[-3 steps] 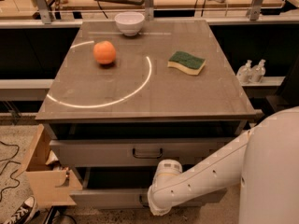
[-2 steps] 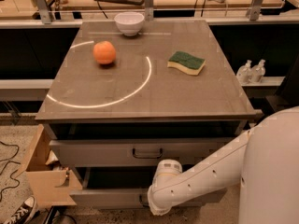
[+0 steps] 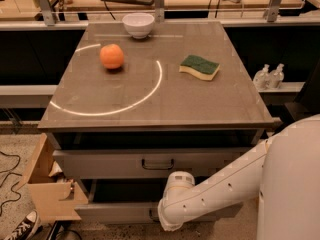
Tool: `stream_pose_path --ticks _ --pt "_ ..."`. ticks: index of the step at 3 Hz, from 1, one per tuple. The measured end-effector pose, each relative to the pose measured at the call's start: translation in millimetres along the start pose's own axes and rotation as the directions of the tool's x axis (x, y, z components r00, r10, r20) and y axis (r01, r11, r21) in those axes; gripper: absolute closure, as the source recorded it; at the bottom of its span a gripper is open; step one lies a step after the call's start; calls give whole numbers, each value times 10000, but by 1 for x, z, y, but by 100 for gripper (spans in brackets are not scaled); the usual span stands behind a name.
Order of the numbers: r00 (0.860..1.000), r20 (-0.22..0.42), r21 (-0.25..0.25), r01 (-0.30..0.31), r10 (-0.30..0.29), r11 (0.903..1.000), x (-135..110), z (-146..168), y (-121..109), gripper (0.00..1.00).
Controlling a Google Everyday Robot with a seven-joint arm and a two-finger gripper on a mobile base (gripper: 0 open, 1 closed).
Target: Open middle drawer
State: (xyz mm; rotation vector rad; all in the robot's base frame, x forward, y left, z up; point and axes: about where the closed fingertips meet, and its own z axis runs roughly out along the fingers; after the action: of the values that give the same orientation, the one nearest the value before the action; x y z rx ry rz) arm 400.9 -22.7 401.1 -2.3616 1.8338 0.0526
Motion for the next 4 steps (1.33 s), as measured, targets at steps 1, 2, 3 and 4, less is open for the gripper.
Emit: stream_pose_path --ticks 1,2,3,4 --pt "10000 -88 87 14 -13 10000 -1 -3 1 100" --pt "9997 -246 249 47 -40 9997 -2 -9 3 100" --pt "9997 -246 250 47 -40 9997 -2 -9 4 100" --pt "9989 -456 455 82 -61 9989 -3 -15 6 100"
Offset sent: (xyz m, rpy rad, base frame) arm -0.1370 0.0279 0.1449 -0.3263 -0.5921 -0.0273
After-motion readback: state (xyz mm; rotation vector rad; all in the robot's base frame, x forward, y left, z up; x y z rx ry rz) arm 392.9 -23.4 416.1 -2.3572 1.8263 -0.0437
